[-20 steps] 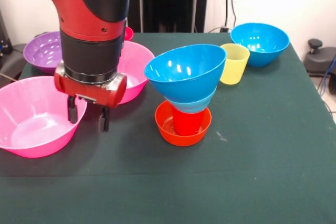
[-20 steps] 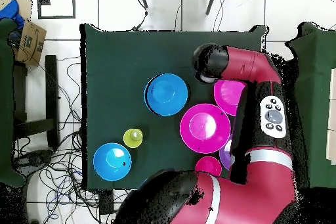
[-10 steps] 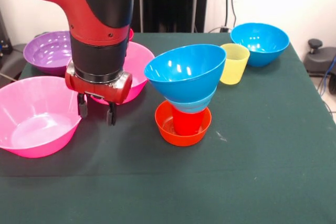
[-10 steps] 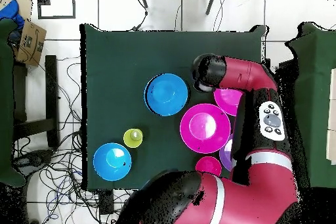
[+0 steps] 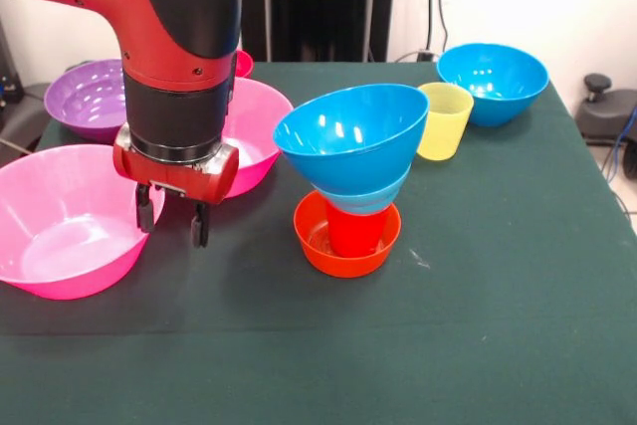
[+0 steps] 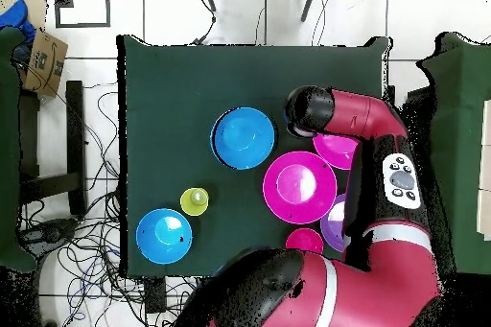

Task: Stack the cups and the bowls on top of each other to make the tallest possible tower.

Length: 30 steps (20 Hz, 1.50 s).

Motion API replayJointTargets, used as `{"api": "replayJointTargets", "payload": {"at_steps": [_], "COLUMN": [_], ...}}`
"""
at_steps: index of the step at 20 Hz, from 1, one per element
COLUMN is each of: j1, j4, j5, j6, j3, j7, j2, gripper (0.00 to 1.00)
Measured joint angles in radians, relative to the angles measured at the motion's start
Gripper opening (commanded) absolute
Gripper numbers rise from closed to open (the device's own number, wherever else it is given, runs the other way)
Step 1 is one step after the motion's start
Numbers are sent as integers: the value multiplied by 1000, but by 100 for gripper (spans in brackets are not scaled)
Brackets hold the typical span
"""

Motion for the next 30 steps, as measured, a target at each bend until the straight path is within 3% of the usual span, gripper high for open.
{"api": "replayJointTargets", "payload": {"at_steps": [30], "j1": [-10], "j4": [0], "j5": [0], "j6": [-41], "j3": [-19], "j7": [0], "j2": [13], "gripper": [100]}}
